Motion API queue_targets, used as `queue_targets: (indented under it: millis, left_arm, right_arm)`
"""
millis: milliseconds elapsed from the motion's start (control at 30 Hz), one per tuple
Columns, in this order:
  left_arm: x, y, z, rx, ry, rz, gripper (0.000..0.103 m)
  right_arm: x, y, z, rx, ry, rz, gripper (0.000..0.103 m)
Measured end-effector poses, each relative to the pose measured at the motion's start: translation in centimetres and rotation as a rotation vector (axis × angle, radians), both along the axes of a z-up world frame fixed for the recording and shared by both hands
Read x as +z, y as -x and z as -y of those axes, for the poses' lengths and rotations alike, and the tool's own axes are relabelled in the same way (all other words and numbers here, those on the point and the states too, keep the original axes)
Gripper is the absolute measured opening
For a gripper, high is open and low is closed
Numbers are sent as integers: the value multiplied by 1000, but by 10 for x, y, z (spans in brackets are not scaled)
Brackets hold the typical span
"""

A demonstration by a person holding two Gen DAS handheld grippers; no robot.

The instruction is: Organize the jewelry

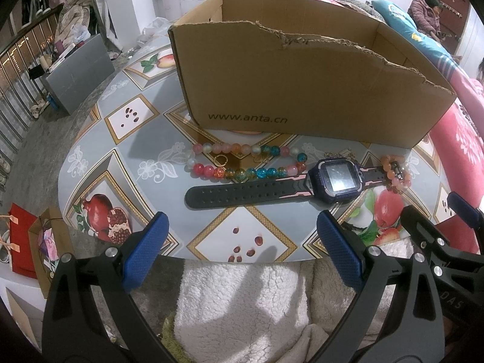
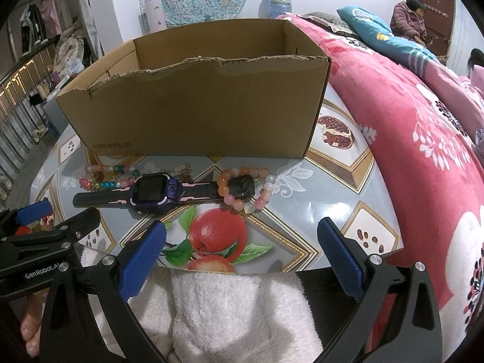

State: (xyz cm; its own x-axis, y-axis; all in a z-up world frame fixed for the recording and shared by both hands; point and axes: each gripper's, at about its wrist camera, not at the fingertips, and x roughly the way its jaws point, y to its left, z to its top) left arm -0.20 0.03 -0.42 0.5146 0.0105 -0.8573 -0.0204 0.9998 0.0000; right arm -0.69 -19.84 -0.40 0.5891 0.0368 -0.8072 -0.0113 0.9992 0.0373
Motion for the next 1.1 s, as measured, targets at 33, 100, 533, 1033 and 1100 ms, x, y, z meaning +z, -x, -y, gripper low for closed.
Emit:
queue_targets:
  millis: [33, 100, 533, 1033, 1100]
  left_arm:
    - [0, 0, 0, 0, 0, 0, 95]
    - [0, 0, -1, 4, 0, 0, 95]
    - [7, -4, -44, 74, 4, 78, 95]
    - [-1, -7, -85, -51, 387, 184, 95]
    - [-5, -10, -80, -82, 396, 167, 95]
  right_arm:
    - [0, 0, 1, 0, 0, 1, 98]
    - [-1, 1, 2, 0, 0, 1, 98]
    - [10, 2, -2, 101, -48, 28, 98]
    - [5, -17, -31, 310, -145, 93, 67]
    - [3, -24, -35, 315, -153, 85, 60]
